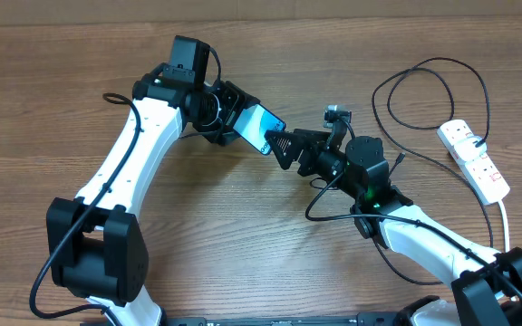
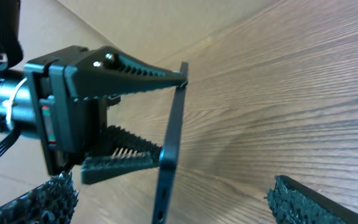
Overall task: Plug charger to phone and switch on socket
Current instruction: 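Move the right gripper to the phone and grasp its edge, then open the left gripper and pull the phone away with the right gripper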
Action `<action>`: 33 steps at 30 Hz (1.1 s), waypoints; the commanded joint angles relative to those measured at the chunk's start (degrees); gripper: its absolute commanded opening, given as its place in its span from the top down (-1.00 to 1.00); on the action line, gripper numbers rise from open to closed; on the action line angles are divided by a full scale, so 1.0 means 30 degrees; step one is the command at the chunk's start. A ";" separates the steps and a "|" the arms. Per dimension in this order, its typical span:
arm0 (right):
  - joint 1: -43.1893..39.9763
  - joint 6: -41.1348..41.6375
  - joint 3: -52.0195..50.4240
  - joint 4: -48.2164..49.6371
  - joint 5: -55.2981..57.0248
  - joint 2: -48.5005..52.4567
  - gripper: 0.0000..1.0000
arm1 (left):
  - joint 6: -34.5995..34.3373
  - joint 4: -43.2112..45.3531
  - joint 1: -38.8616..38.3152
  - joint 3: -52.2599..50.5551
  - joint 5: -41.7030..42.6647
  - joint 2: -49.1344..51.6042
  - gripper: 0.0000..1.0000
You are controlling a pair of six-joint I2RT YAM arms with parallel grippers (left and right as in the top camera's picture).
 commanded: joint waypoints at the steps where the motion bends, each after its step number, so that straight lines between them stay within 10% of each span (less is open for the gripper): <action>1: 0.0073 0.0095 0.0306 0.0423 0.0656 0.0095 -0.90 | -0.0219 0.0175 -0.0444 0.0576 0.1399 0.0146 0.05; 33: 0.0838 0.0160 0.0306 0.0561 0.1647 0.0095 0.17 | -0.0051 0.1166 -0.2805 0.0576 0.1042 0.0146 0.05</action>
